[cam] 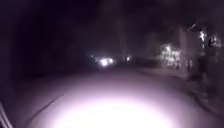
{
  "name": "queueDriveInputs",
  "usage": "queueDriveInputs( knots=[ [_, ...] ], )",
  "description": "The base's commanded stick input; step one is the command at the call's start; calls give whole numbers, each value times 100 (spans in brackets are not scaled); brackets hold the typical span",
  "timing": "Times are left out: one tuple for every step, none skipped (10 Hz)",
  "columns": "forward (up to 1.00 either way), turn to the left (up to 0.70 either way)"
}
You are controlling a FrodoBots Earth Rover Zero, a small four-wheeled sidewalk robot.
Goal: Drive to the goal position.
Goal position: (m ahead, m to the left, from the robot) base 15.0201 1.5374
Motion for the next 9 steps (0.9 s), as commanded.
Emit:
queueDriveInputs(
  knots=[
    [100, 0],
    [100, 0],
    [100, 0],
    [100, 0],
    [100, 0],
    [100, 0],
    [100, 0],
    [100, 0],
    [100, 0]
  ],
)
